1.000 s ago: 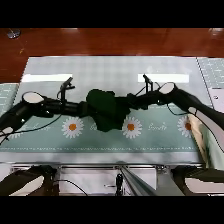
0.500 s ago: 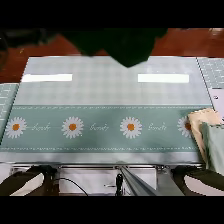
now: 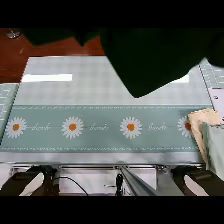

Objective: Fold the shirts.

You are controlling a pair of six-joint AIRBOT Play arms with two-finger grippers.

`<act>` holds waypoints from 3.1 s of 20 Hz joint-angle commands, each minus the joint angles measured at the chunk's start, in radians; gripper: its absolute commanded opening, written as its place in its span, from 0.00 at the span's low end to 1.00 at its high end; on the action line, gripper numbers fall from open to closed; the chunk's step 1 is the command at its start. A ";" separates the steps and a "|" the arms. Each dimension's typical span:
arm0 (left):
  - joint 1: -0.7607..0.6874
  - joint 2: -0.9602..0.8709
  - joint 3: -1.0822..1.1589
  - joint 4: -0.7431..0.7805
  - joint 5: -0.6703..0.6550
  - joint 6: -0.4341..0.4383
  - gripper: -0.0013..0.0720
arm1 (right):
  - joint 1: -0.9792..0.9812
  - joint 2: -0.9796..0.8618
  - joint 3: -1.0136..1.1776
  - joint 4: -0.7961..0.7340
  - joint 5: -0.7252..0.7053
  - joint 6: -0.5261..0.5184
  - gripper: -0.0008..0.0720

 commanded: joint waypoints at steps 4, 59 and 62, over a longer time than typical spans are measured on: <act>0.002 0.133 0.008 0.185 -0.321 -0.040 0.06 | 0.000 0.127 -0.044 -0.017 0.268 0.028 0.04; -0.396 -0.302 -1.268 -0.444 0.638 0.116 0.68 | -0.613 0.019 -1.651 0.418 -0.354 -0.252 0.88; -0.380 -0.313 -1.204 -0.443 0.631 0.176 0.06 | -0.613 -0.027 -1.651 0.442 -0.336 -0.252 0.88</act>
